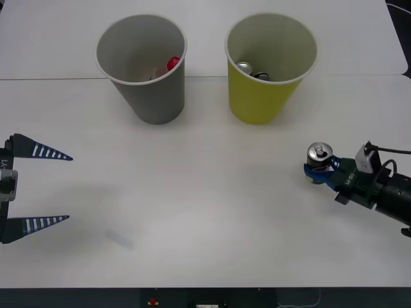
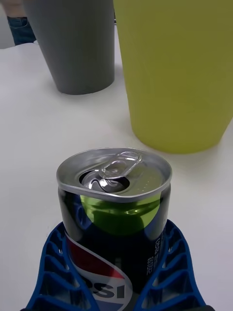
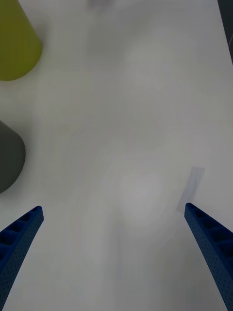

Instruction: Put the can into the green bin and the plastic bottle into the gray bin

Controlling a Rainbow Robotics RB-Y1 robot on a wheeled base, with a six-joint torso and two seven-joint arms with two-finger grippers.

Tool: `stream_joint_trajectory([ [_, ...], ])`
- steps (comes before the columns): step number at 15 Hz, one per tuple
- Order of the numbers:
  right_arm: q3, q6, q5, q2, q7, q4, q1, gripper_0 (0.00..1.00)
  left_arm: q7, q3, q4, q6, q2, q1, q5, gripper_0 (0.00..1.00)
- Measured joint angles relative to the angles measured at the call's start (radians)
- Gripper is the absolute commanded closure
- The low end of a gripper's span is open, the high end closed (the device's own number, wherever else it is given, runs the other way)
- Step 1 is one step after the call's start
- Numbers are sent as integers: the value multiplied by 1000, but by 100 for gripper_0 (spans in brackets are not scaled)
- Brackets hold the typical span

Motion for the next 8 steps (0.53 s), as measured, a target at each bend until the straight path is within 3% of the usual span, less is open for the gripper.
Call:
stream_joint_trajectory([
  [4,-31,19,26,-79,-214,-207,98,100,0,0,0,0,0,0,0,0],
  [8,-170,19,217,-100,-558,-473,203,100,0,0,0,0,0,0,0,0],
])
